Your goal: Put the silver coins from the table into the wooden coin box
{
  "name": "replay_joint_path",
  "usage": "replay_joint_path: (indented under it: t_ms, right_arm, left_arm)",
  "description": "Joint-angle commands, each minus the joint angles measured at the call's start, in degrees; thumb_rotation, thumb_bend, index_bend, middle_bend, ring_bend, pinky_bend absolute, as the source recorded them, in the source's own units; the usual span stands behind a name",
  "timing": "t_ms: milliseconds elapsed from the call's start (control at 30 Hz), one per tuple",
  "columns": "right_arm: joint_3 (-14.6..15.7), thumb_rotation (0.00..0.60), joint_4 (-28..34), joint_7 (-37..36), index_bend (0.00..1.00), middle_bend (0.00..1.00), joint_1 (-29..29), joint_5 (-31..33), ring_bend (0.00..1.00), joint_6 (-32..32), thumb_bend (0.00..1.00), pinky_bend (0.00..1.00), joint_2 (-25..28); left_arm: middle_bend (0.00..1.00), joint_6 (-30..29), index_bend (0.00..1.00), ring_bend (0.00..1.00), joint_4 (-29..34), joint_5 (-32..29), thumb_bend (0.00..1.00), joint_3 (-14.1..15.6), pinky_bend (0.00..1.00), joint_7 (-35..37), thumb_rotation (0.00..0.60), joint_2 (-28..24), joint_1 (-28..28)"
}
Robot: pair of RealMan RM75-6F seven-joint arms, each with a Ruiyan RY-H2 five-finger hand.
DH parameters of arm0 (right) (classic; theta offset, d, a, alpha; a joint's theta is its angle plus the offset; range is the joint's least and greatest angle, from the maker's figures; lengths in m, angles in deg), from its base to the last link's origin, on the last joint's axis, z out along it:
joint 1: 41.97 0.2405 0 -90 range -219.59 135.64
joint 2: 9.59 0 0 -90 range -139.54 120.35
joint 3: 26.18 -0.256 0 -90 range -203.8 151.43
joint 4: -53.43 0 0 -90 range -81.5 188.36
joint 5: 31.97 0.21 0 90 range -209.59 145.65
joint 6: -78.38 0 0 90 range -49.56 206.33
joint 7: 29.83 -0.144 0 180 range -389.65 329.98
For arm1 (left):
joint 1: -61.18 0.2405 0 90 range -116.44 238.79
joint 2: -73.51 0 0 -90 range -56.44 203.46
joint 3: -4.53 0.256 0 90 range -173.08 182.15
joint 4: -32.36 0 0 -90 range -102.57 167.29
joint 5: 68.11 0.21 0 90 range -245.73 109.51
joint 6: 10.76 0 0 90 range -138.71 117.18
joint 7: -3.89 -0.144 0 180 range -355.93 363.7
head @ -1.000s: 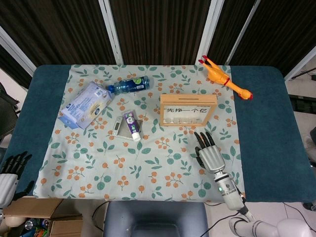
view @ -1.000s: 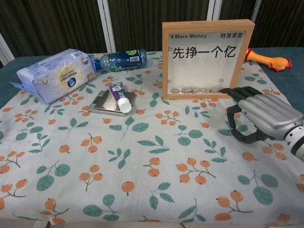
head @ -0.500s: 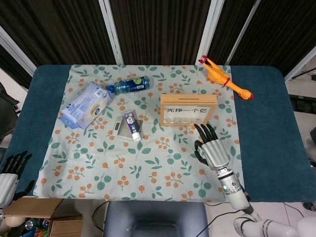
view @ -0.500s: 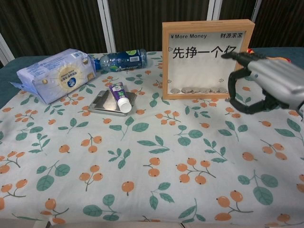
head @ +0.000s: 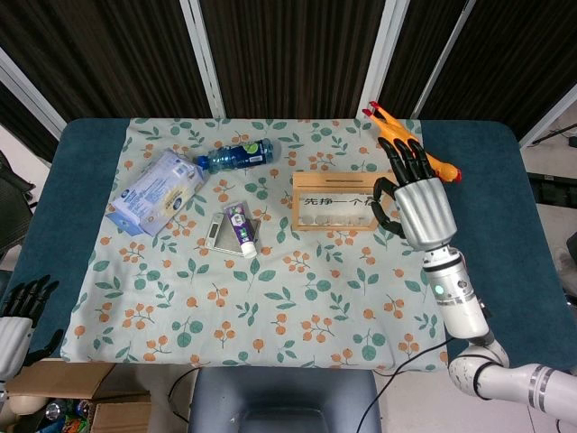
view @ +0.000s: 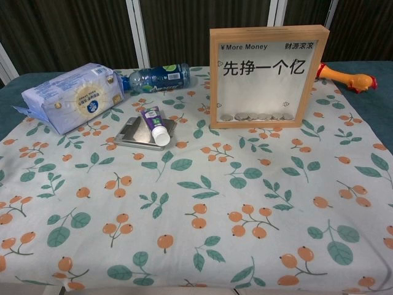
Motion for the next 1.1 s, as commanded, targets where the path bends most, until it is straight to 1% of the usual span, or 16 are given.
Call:
replay_joint_path:
  t_ms: [33,100,233,333,467,600,833,1100]
  right_arm:
    - [-2.8,0.600,-1.5,4.0,0.75,0.16,5.0,6.8,0.00,6.9,0.57,0.00,1.5]
    - [-3.9,0.600,-3.0,5.0,0.75,0.16,8.3,12.6,0.00,12.3,0.57,0.00,1.9]
    - [-4.2,0.600,-4.7,6.7,0.76,0.16,12.3,19.4,0.00,17.7,0.57,0.00,2.8]
    - [-4.1,0.600,-5.7,7.6,0.76,0.16,15.1,24.4,0.00,21.3,0.57,0.00,4.0]
    - [-3.4,0.600,-6.9,8.6,0.76,0.16,18.2,29.0,0.00,23.6,0.57,0.00,4.9]
    - [-1.9,0.600,-7.6,9.5,0.76,0.16,20.6,32.5,0.00,25.0,0.57,0.00,5.7]
    - [2.1,0.600,-9.3,10.7,0.76,0.16,24.8,40.4,0.00,29.6,0.57,0.00,8.0]
    - [6.4,0.600,-13.0,9.3,0.75,0.16,28.0,44.8,0.00,32.7,0.57,0.00,8.0]
  left_arm:
    - [0.00,0.0,0.00,0.00,0.2,0.0,0.36,0.0,0.00,0.1,0.600,0.0,0.0]
    - [0.00,0.1,0.00,0.00,0.1,0.0,0.36,0.0,0.00,0.2,0.600,-0.1,0.0]
    - [0.00,0.3,0.00,0.00,-0.1,-0.2,0.36,0.0,0.00,0.7,0.600,-0.1,0.0]
    - [0.00,0.3,0.00,0.00,-0.3,-0.3,0.36,-0.1,0.00,0.9,0.600,-0.1,0.0]
    - [0.00,0.3,0.00,0.00,-0.5,-0.5,0.36,-0.1,0.00,1.2,0.600,-0.1,0.0]
    - [0.00,0.6,0.00,0.00,-0.7,-0.5,0.36,-0.2,0.00,1.3,0.600,0.0,-0.1]
    - [0.00,0.7,0.00,0.00,-0.7,-0.6,0.36,-0.3,0.00,1.4,0.600,0.0,-0.2]
    - [0.00,0.9,0.00,0.00,-0.4,-0.9,0.36,-0.4,0.00,1.2,0.600,-0.3,-0.3]
